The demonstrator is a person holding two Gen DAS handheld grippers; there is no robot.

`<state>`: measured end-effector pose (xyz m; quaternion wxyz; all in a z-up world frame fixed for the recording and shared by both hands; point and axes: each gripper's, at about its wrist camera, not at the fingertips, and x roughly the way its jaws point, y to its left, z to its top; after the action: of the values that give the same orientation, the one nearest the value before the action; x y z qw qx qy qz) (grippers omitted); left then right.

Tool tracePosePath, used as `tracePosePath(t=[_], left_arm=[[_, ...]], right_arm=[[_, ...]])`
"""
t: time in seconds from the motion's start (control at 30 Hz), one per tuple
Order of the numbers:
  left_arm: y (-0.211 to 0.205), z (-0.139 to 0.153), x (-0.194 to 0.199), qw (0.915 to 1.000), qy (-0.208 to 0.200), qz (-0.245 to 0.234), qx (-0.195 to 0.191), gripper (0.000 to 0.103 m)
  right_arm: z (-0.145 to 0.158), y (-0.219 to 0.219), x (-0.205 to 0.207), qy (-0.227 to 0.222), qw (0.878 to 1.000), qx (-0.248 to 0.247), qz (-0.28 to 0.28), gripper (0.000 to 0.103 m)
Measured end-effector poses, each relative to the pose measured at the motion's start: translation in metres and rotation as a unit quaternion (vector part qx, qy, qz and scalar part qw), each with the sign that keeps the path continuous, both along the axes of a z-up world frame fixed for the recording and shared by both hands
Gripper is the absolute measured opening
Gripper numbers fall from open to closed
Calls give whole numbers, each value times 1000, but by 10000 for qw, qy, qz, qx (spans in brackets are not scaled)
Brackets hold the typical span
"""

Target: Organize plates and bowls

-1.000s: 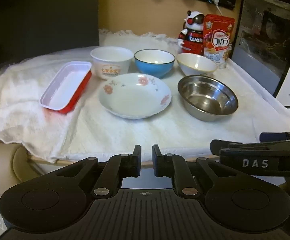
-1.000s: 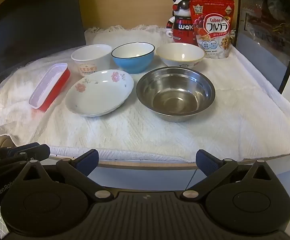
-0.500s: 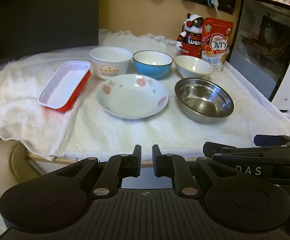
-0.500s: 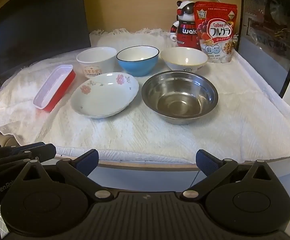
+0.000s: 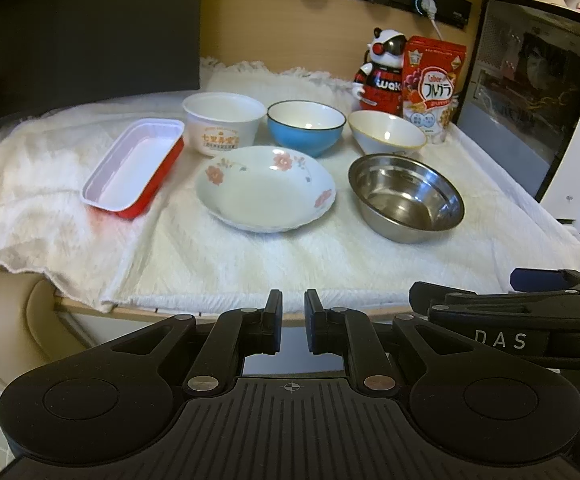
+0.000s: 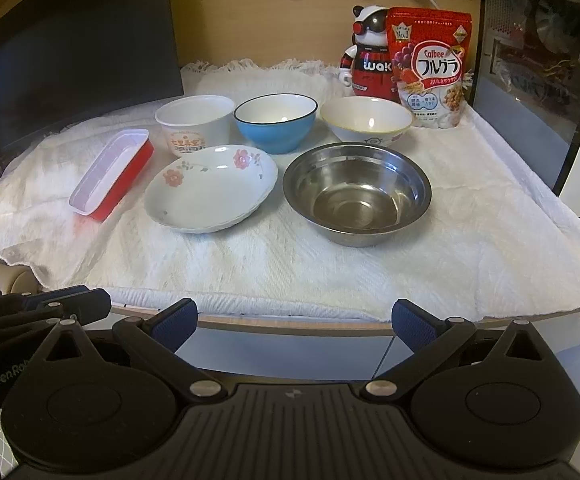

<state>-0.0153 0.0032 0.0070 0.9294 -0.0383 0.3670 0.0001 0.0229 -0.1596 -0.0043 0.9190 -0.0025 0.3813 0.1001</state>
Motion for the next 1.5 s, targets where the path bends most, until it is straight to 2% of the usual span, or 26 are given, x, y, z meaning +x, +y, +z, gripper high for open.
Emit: tracePosePath(t=[1.1,1.5], left_arm=[[5,1,-12,10000,-19,22,-29,14],[15,2,4,9999,117,50,-47,14]], right_arm=[[2,6,-7,-49,10000,-13,-1,103],[0,12,7,34,10000,-19,29,103]])
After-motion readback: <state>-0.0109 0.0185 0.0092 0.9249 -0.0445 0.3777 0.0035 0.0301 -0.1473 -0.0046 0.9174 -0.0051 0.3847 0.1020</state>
